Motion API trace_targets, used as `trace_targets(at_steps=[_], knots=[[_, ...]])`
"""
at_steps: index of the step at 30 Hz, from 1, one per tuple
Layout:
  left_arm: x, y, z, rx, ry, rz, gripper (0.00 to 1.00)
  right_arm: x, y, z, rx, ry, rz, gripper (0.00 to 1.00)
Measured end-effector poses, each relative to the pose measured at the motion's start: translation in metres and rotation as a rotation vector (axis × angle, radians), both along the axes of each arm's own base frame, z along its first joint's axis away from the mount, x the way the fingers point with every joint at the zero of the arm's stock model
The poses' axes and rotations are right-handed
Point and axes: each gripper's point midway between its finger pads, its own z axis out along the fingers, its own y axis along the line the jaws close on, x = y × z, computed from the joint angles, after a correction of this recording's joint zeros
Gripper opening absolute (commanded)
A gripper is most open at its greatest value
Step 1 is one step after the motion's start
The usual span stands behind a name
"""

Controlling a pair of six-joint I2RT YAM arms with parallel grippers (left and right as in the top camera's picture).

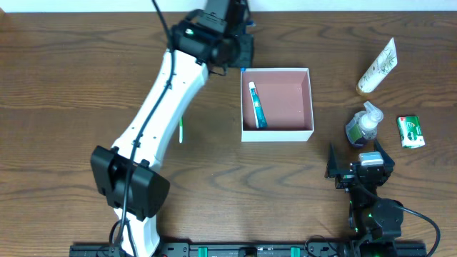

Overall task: Pack container
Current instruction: 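Carry the razor into the box and open the left gripper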

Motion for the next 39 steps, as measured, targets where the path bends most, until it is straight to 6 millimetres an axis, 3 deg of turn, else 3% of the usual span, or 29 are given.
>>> trace_targets(at_steps=[5,10,13,18,26,34,39], knots=[[-0.003,-0.012,-0.016,-0.003,0.053,0.084,0.06,0.0,0.0,0.0,0.0,0.0,0.0,0.99],[-0.004,-0.02,-0.061,0.016,0.169,0.161,0.06,0.0,0.0,0.0,0.0,0.0,0.0,0.99],[-0.008,-0.027,-0.078,0.028,0.207,0.169,0.06,0.0,0.0,0.0,0.0,0.0,0.0,0.99],[-0.02,-0.036,-0.086,0.035,0.252,0.184,0.06,0.0,0.0,0.0,0.0,0.0,0.0,0.99],[-0.043,-0.034,-0.11,0.094,0.365,0.223,0.06,0.0,0.0,0.0,0.0,0.0,0.0,0.99],[-0.046,-0.034,-0.125,0.111,0.397,0.24,0.06,0.0,0.0,0.0,0.0,0.0,0.0,0.99],[-0.049,-0.034,-0.147,0.141,0.441,0.243,0.06,0.0,0.0,0.0,0.0,0.0,0.0,0.99]])
